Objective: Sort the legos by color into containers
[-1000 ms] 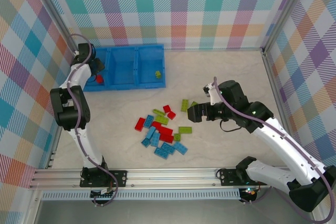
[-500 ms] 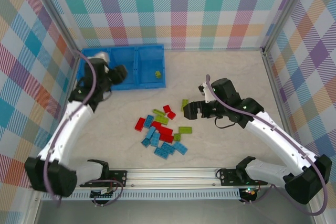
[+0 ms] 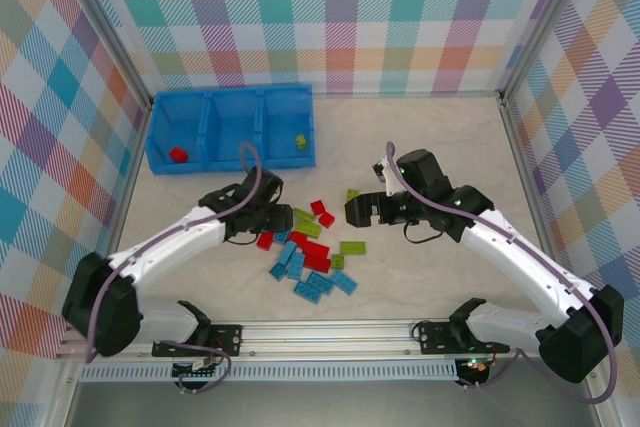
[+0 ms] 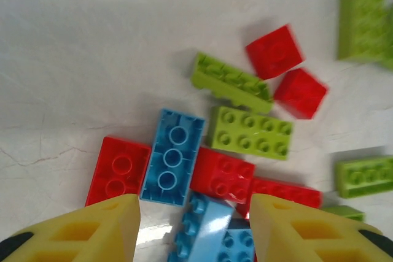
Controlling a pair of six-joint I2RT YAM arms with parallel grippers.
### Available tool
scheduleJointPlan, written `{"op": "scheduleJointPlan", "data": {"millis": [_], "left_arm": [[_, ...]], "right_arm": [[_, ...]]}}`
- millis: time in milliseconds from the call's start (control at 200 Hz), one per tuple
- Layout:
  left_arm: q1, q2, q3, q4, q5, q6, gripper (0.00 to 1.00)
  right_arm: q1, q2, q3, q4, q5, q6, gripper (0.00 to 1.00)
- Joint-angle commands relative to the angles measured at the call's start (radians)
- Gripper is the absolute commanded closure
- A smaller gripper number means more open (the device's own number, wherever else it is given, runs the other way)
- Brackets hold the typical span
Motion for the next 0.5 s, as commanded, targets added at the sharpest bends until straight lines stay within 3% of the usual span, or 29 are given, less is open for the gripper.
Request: {"op": "scheduleJointPlan", "data": {"millis": [0, 185, 495], "left_arm": [[-0.012, 0.101, 0.036, 0.033, -0.029, 0.071, 0.49], [-0.012, 0.249, 0.092, 0.032, -0.024, 0.143, 0.49], [-0.012, 0.356, 0.113, 0.075, -0.037, 0.167, 0.49]], "right_arm": [[0.006, -0.006, -0.007, 0.020, -0.021, 0.009, 0.00], [0.005, -0.025, -0.017, 0.007, -0.005, 0.011, 0.00], [0.006, -0.028, -0.024, 0.013, -0.003, 0.014, 0.00]]}}
